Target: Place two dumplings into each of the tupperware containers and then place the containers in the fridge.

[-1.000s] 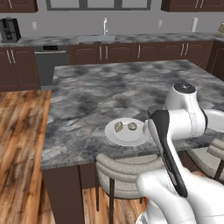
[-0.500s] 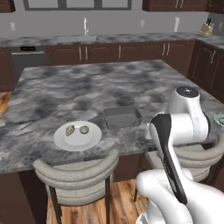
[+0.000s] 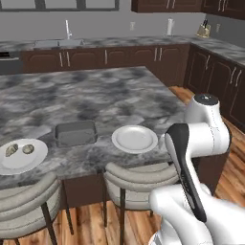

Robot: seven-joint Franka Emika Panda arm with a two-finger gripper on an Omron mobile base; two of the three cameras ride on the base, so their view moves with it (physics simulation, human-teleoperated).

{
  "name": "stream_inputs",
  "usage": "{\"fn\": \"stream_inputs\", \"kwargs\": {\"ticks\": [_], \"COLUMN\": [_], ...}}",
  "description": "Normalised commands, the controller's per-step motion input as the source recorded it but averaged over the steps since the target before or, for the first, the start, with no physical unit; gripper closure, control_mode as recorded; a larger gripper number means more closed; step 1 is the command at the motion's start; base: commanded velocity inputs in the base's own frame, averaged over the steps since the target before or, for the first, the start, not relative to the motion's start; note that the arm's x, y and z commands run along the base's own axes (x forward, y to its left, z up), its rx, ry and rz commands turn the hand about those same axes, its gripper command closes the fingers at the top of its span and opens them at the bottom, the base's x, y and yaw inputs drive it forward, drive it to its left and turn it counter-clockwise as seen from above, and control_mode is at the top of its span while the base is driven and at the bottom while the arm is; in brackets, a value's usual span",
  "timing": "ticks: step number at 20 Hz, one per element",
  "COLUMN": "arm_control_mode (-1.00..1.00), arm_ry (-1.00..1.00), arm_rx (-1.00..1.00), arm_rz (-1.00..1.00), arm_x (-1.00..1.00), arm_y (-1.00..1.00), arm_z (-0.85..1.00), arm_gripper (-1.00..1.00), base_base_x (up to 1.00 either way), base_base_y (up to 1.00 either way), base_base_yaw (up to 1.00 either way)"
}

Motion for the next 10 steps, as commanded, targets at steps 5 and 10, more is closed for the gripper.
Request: {"fn": "stream_inputs", "kwargs": {"ticks": [5,10], "arm_control_mode": [1.00,1.00], "arm_ry": [0.00,0.00], "arm_rx": [0.00,0.00], "arm_rz": [0.00,0.00], "arm_x": [0.00,0.00], "arm_y": [0.00,0.00], "arm_z": [0.00,0.00], "arm_gripper": [1.00,1.00], "base_base_x": [0.20,0.30], "base_base_y": [-0.74,-0.76], "base_base_yaw": [-0.04,0.00]}}
